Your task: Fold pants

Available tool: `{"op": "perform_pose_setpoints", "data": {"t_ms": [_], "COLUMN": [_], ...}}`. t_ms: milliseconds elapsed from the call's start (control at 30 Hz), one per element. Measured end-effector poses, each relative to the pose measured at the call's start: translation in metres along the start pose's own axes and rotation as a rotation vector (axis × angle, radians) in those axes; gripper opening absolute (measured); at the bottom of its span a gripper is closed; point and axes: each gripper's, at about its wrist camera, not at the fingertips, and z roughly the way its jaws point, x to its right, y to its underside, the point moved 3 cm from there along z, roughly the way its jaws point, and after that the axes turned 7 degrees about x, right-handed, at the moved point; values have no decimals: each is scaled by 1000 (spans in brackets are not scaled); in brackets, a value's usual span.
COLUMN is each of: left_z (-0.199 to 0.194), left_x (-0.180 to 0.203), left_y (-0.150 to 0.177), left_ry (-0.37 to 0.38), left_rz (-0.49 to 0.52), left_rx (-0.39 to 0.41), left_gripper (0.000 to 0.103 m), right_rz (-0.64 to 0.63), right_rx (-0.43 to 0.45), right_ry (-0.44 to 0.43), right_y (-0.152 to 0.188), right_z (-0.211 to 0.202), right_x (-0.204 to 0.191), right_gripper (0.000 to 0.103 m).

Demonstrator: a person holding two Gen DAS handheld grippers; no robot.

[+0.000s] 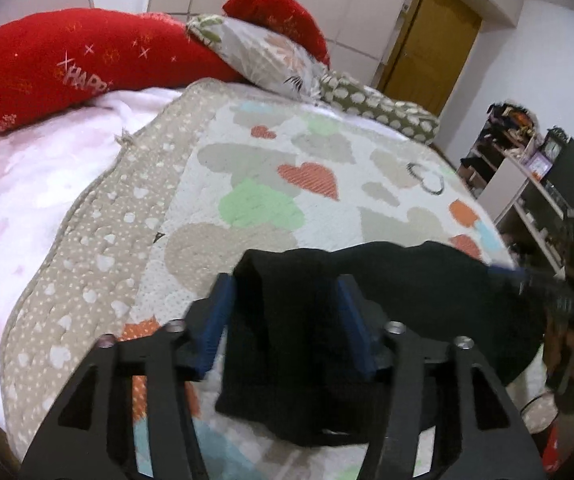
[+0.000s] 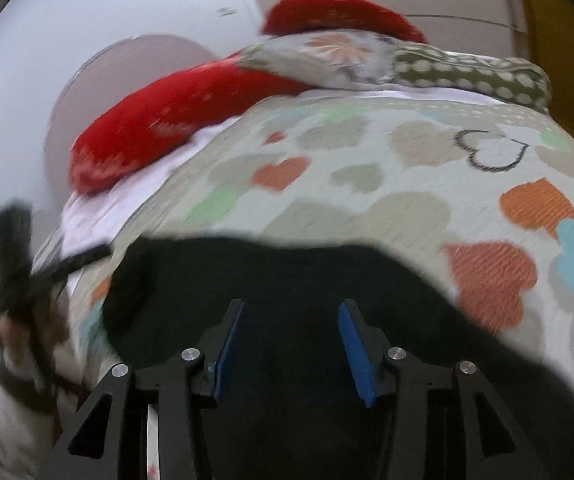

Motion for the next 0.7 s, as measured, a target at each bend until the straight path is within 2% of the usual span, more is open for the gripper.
{"op": "perform_pose_setpoints", "data": {"t_ms": [133,200,333,400,467,567,700], "left_z": [-13,-13,-10,-11,-12,-13,-2], "left_x": [23,31,41,50,65,86,105], "left_y": [2,5,12,15,19,24,34], "left_ry": [27,14,33,59,90,128,174], "left_rz": [49,73,60,71,105,158,181], "left_rx": [19,11,-17,-21,-29,-33,-69], "left_gripper": [55,55,55,55,55,55,55], "right_rz": [-53,-99,-253,-282,-289,-281,-279], "right_rx": [-36,-50,-80,-60,-51,-57,-56], "right_ry": [-84,-94,-40,8,41,45,75], "right_y": [43,59,85,91,94,100,105], "right_z": [-6,-6,5,5,3,-5,-9], "right_x": [-35,-50,-76,-77,-72,-63,-52], "right_gripper": [46,46,46,46,46,46,46]}}
